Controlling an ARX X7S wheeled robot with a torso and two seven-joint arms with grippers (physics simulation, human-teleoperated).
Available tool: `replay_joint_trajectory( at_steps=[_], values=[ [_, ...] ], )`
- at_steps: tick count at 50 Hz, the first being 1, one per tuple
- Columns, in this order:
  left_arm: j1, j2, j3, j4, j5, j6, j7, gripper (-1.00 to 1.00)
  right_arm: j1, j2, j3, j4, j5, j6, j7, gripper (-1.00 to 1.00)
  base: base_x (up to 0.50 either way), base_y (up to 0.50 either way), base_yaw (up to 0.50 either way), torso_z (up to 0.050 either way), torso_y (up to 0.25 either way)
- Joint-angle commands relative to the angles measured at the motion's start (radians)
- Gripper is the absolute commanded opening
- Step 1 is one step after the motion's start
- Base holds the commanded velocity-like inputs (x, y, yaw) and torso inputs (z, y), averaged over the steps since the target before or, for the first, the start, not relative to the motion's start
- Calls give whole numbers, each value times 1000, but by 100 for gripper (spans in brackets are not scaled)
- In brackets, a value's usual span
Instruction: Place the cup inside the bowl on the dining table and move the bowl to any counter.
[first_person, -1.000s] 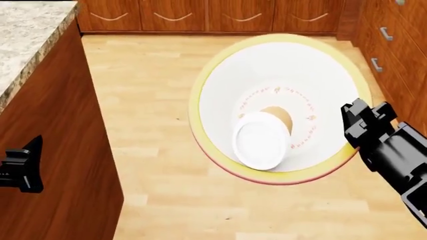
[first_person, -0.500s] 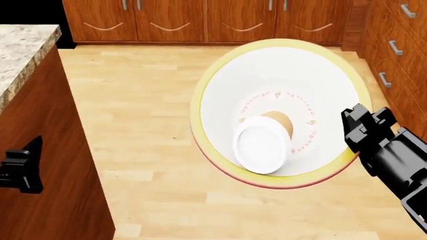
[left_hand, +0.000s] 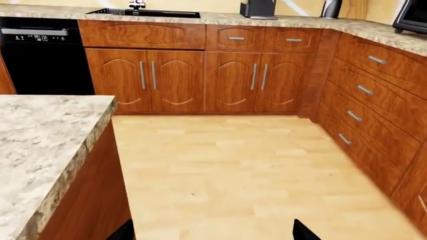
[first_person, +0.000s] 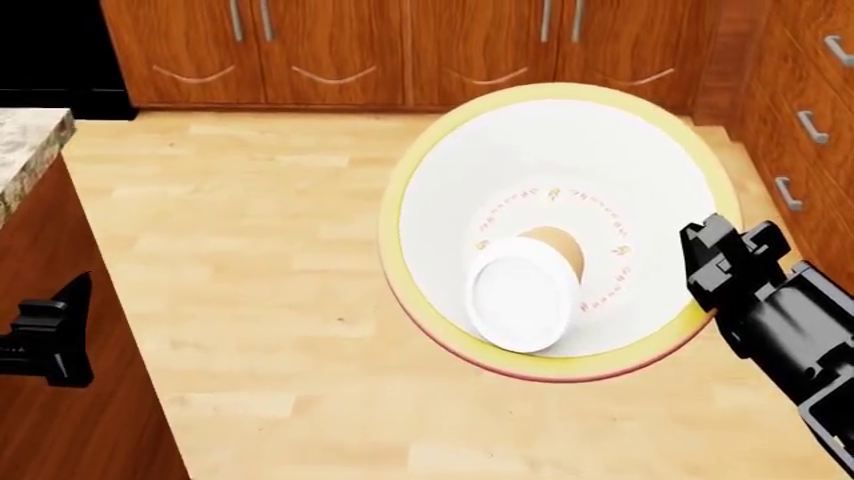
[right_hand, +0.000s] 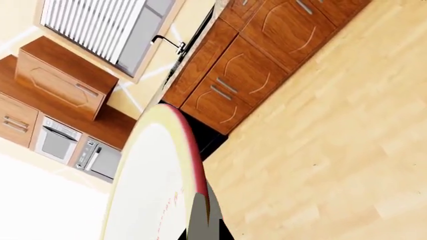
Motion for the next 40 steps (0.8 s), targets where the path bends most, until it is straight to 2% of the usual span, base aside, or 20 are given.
replay_joint_trajectory(
  at_steps=[1, 40],
  values=[
    [1, 0, 2, 1, -1, 0, -1, 100, 4, -2, 15, -8, 18, -9, -10, -100, 500, 0, 0, 0, 0],
    [0, -1, 9, -3, 1, 6, 3, 100, -1, -6, 8, -9, 9, -17, -18, -100, 500, 0, 0, 0, 2]
  ],
)
